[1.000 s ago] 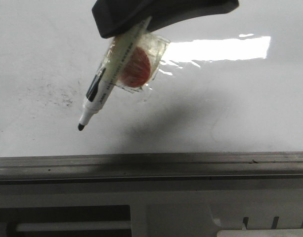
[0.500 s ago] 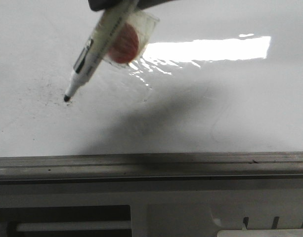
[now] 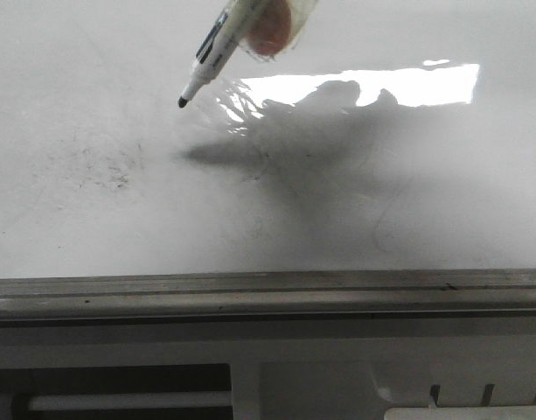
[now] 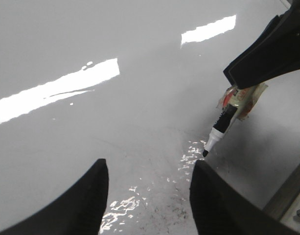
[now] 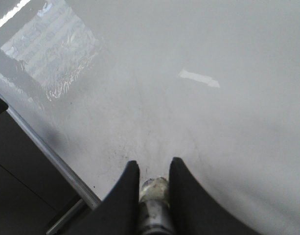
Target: Write number 8 on whiteboard
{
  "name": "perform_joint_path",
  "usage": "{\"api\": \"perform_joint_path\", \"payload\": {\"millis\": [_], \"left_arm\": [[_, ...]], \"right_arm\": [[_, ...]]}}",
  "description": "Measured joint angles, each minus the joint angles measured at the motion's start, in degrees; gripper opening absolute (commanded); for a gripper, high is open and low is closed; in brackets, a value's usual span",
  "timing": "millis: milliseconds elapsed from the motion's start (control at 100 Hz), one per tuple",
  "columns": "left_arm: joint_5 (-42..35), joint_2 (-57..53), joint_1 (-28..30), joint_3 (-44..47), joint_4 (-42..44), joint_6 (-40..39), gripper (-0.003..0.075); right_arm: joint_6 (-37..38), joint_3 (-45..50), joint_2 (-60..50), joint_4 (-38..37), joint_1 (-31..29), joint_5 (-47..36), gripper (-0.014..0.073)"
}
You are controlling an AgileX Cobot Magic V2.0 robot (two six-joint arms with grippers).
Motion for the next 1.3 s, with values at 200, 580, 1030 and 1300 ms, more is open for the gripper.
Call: {"api": "perform_joint_path", "payload": {"millis": [200, 580, 1030, 1300], "left_arm": [[-1.1, 0.0, 0.0, 0.0, -1.0, 0.0, 0.0354], [-1.2, 0.0, 0.0, 0.0, -2.5, 0.0, 0.0354], [-1.2, 0.0, 0.0, 0.0, -2.8, 0.0, 0.0354], [-1.3, 0.0, 0.0, 0.0, -2.9, 0.0, 0.0354]], "right_arm": [[0.0, -5.8, 0.1, -1.2, -4.0, 6.2, -0.0058], [-0.1, -9.1, 6.8, -2.1, -6.6, 10.0, -0.0058], [0.1, -9.4, 7.5, -4.6, -6.0, 19.8, -0.0058], [0.1, -9.4, 8.5, -4.6, -4.6, 18.4, -0.0058]]}}
